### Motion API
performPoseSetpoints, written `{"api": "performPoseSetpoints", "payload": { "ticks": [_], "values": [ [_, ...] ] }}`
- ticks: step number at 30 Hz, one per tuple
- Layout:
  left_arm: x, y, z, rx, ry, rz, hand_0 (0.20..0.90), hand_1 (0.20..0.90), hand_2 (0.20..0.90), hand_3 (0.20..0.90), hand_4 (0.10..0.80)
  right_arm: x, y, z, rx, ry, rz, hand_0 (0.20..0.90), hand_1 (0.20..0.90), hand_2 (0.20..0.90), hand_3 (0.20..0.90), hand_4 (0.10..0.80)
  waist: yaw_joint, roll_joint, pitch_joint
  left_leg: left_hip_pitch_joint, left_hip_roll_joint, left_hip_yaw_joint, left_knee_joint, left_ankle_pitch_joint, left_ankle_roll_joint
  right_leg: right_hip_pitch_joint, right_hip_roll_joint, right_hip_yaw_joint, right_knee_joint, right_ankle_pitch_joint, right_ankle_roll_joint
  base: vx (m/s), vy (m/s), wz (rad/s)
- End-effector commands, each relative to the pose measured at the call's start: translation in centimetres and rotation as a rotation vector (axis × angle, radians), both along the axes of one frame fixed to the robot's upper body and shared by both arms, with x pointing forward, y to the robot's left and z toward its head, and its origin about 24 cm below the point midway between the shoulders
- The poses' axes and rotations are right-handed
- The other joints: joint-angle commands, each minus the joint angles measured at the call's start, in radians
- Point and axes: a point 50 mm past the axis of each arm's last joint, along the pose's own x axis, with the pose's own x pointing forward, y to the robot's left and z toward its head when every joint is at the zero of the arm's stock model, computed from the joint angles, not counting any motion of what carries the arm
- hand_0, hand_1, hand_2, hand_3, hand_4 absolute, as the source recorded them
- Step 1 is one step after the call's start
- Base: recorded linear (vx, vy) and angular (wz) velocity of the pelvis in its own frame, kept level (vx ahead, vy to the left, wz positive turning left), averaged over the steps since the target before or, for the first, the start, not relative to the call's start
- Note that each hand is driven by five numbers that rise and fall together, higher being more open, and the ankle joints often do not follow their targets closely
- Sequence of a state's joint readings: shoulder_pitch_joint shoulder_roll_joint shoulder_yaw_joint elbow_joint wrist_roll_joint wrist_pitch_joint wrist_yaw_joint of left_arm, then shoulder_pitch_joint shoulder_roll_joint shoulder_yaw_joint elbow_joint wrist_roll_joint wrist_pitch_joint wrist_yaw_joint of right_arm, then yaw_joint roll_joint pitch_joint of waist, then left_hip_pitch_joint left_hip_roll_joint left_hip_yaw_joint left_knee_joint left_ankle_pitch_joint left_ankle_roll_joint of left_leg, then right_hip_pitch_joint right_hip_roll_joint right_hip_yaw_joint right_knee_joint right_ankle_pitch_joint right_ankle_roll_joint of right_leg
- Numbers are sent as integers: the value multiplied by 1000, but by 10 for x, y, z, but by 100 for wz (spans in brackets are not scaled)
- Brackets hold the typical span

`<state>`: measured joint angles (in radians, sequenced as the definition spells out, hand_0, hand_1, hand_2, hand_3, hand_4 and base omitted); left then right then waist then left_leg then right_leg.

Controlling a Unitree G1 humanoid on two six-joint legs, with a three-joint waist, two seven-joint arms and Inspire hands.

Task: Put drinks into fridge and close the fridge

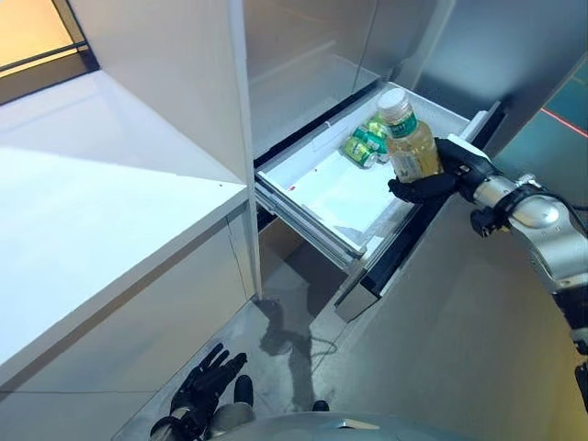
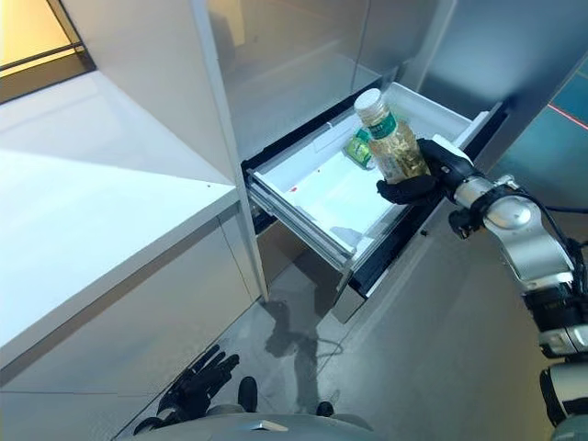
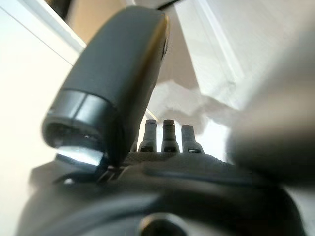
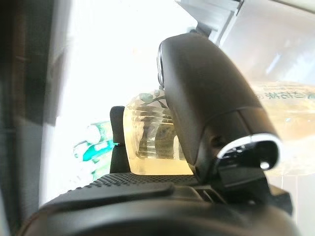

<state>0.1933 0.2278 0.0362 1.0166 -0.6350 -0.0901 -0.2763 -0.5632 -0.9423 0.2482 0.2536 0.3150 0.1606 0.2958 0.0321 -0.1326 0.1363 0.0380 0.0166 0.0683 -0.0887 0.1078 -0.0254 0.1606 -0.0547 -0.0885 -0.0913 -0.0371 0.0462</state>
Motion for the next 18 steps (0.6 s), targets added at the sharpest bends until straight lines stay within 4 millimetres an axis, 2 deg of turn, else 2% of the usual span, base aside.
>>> {"api": "performPoseSetpoints", "payload": {
  "ticks": [1, 5, 8, 14, 17, 18],
  "values": [
    [-25, 14, -2, 117, 131, -127, 900, 900, 900, 900, 800, 3, 3, 125, -10, -406, 29, 300, 300, 300, 200, 100, 61, -33, -81, 48, -24, -29, 1, -155, 16, -79, 38, -39, 4, 59, 44, 73, -41, 13],
    [-34, 25, -2, 204, 207, -173, 900, 900, 900, 900, 800, 18, 8, 117, -77, -321, 18, 300, 300, 300, 200, 100, 86, -39, -67, 44, -22, -40, 1, -151, 17, -77, 36, -47, 4, 61, 45, 83, -40, 14],
    [-32, 32, 0, 251, 211, -164, 900, 900, 900, 900, 800, 27, 10, 108, -98, -255, -4, 300, 300, 300, 200, 100, 106, -44, -49, 34, -22, -51, 2, -148, 19, -82, 36, -49, 4, 64, 46, 54, -59, 8],
    [-29, 42, 5, 325, 202, -190, 900, 900, 900, 900, 800, 43, -9, 70, -144, -25, -134, 300, 300, 300, 200, 100, 148, -52, -9, -1, -22, -81, 5, -135, 20, -102, 36, -56, 4, 75, 45, 7, -60, 9],
    [-17, 48, 9, 343, 164, -201, 900, 900, 900, 900, 800, 47, -21, 54, -148, 78, -214, 300, 300, 300, 200, 100, 165, -49, 33, -35, -26, -94, 9, -126, 21, -127, 35, -64, 4, 86, 41, -119, -46, 20],
    [-7, 50, 11, 355, 147, -198, 900, 900, 900, 900, 800, 50, -23, 46, -148, 116, -232, 300, 300, 300, 200, 100, 168, -47, 51, -47, -26, -98, 10, -122, 23, -139, 36, -64, 8, 89, 40, -145, -22, 12]
  ]
}}
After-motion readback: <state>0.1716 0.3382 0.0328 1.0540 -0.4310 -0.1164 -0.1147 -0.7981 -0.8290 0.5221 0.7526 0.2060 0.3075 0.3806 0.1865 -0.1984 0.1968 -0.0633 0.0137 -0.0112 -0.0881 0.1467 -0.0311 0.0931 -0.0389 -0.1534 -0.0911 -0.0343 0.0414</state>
